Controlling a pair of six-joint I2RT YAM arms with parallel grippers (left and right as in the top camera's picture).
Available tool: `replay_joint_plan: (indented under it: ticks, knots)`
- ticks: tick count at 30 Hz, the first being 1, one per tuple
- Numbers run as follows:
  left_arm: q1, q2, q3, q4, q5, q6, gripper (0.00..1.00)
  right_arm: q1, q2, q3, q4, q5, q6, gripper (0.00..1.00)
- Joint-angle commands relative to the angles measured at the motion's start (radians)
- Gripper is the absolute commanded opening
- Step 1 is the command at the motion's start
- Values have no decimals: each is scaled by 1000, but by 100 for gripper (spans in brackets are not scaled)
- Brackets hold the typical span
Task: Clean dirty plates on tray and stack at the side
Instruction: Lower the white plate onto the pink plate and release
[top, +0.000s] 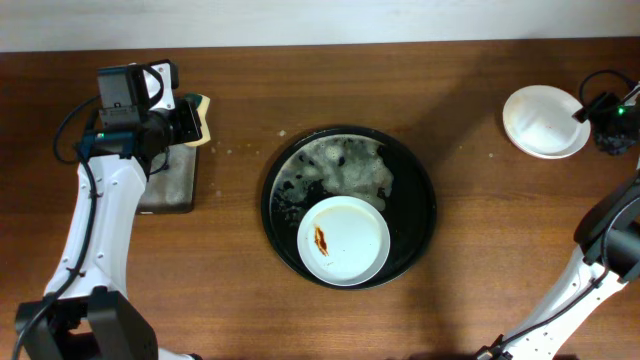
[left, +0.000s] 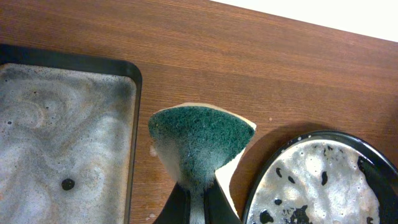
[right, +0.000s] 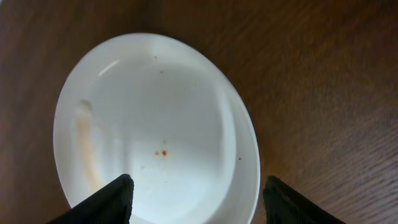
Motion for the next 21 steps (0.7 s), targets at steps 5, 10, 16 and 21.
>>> replay_joint_plan:
  ticks: [5,10,16,21]
  knots:
    - [-3,-75,2,-3,-14,46,1,14,-194,31,-140,5,-14,64]
    - [-6,-98,2,-18,-21,106,1,153,-338,31,-288,5,-144,61]
    - [-36,-102,2,-45,-21,198,1,346,-390,29,-430,-26,-255,49]
    - [-50,-102,2,-45,-21,235,1,504,-390,-45,-492,-22,-327,48]
